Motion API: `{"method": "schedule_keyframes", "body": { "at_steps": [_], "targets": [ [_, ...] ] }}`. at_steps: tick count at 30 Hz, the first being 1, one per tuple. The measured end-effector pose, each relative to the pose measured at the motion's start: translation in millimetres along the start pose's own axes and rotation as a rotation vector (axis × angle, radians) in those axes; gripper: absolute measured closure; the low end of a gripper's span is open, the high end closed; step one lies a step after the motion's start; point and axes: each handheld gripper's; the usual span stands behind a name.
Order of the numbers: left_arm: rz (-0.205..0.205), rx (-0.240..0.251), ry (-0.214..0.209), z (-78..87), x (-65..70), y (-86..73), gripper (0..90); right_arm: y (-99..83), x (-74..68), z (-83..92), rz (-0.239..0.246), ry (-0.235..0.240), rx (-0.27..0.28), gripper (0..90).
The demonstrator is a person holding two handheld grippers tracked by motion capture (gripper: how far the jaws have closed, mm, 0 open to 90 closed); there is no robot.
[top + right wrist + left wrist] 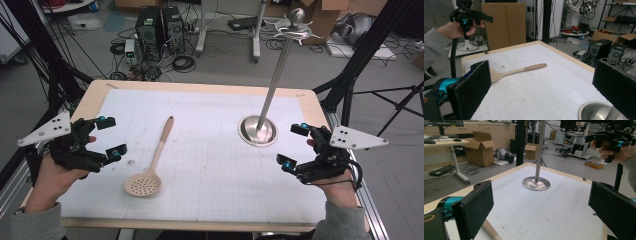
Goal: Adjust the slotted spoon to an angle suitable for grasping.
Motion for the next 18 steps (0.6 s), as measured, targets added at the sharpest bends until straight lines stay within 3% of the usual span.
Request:
{"method": "schedule_keyframes", "body": {
  "at_steps": [9, 15, 16, 18],
  "targets": [
    [-0.033, 0.009, 0.039, 1.7, -4.5, -1.5, 7.7, -0.1, -0.9, 6.5, -0.010, -0.030, 0.026, 0.9],
    [-0.040, -0.031, 0.041, -2.1, -8.1, -6.6, 17.9, -0.5, -1.7, 6.8, -0.008, -0.033, 0.014, 0.9],
    [-0.042, -0.043, 0.052, -2.7, -8.8, -8.2, 24.0, -1.3, -1.6, 6.3, -0.010, -0.036, 0.013, 0.9],
    [-0.035, -0.054, 0.075, -3.3, -10.8, -12.1, 24.8, -1.7, -1.4, 5.9, -0.006, -0.035, 0.011, 0.9]
  ]
}}
Point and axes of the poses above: each handheld gripper's, and its own axes: z roughly backward along the jaws, y roughly out of its top, x roughly to its right, and after that the axes turned 12 degrees about x, right-handed
